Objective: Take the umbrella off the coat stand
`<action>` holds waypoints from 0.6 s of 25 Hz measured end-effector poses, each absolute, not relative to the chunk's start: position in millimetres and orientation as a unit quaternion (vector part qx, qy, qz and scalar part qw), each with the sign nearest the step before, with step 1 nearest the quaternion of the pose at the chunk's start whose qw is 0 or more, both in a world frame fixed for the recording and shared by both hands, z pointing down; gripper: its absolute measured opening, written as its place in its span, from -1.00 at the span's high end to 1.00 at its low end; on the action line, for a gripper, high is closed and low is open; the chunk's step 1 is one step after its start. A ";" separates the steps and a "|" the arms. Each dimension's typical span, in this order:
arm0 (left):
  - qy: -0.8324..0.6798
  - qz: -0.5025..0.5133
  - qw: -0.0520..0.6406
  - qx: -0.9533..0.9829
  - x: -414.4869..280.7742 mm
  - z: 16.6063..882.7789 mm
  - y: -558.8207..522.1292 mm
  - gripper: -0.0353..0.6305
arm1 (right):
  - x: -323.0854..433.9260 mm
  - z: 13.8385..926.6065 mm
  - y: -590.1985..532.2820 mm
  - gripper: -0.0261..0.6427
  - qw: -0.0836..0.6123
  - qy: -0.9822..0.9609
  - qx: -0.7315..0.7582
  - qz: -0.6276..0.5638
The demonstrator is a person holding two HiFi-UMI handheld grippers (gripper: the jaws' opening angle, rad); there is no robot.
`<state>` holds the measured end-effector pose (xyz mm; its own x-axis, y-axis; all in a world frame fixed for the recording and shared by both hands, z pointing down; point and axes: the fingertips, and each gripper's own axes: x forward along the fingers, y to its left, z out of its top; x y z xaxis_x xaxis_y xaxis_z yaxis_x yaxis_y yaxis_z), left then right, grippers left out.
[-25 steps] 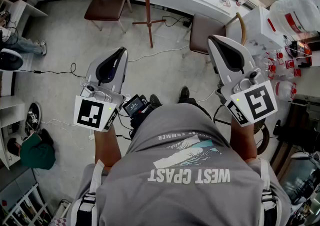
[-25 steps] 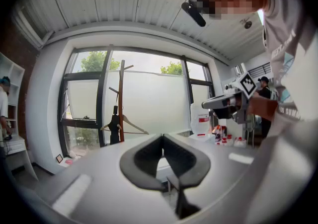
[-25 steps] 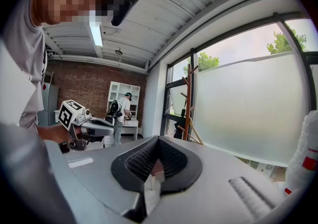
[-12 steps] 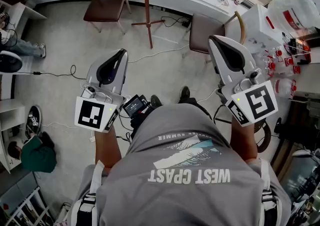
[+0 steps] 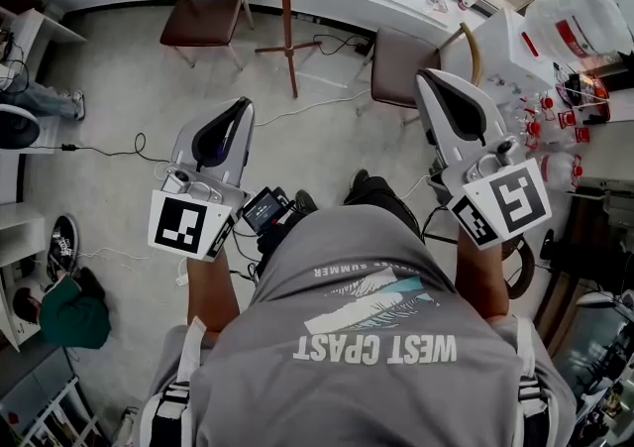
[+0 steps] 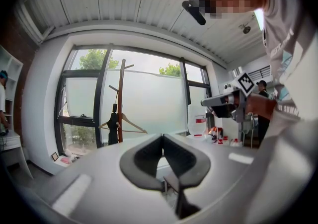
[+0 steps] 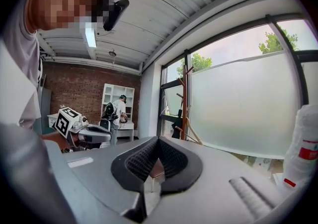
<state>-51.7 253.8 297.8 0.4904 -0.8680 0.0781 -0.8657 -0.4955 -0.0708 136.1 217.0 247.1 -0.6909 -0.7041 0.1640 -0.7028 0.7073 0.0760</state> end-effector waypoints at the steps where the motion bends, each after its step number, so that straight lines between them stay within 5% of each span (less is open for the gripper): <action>1: 0.501 -0.052 0.009 -0.864 -51.6 299.2 252.5 0.88 | 136.7 248.0 216.1 0.92 0.089 -0.919 0.383 0.000; 15: 0.530 -0.088 0.000 -0.843 -24.3 303.5 184.4 0.88 | 155.8 260.8 125.1 0.92 0.072 -0.937 0.341 0.023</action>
